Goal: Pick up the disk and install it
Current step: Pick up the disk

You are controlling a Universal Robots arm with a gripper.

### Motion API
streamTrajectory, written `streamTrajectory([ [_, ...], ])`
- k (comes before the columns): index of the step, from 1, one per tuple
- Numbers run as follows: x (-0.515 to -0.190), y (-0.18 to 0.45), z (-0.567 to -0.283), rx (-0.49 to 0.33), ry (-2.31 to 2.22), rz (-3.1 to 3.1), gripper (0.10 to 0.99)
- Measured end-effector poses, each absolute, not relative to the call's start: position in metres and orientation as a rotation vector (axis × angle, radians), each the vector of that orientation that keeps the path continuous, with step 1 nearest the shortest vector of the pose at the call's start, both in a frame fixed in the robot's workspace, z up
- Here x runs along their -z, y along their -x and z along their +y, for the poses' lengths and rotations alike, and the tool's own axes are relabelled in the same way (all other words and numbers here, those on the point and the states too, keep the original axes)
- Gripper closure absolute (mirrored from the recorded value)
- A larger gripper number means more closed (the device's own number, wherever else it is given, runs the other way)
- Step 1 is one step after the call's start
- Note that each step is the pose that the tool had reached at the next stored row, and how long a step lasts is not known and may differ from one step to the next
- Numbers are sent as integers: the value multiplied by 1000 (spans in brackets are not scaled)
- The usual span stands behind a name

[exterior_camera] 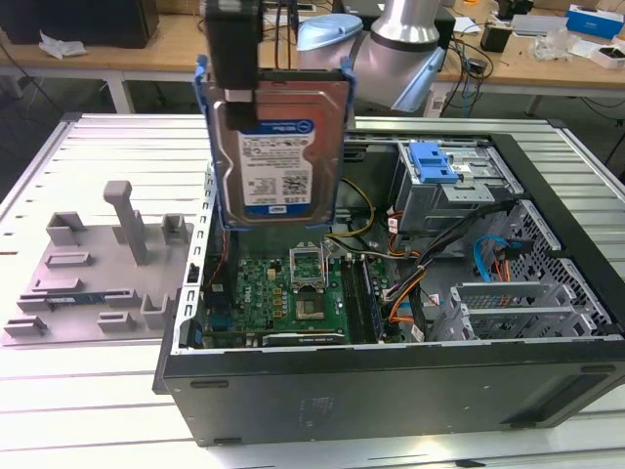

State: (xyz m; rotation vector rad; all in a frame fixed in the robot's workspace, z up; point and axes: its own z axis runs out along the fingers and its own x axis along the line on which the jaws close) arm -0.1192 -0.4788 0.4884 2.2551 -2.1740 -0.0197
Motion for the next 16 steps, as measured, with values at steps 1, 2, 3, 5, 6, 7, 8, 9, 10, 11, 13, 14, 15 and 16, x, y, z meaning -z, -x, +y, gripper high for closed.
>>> streamTrajectory([
  [1,-488,116,-480,20,-2255,-2174,718],
  [2,-488,112,-482,20,-2255,-2174,718],
  [3,-488,105,-484,20,-2255,-2174,718],
  [5,-488,95,-487,20,-2255,-2174,718],
  [6,-488,88,-488,20,-2255,-2174,718],
  [7,-488,80,-490,20,-2255,-2174,718],
  [8,-488,76,-491,20,-2255,-2174,718],
  [9,-488,71,-492,20,-2255,-2174,718],
  [10,-488,67,-493,20,-2255,-2174,718],
  [11,-488,63,-493,20,-2255,-2174,718],
  [13,-488,54,-495,20,-2255,-2174,718],
  [14,-488,51,-496,20,-2255,-2174,718],
  [15,-488,47,-496,20,-2255,-2174,718],
  [16,-488,43,-497,20,-2255,-2174,718],
])
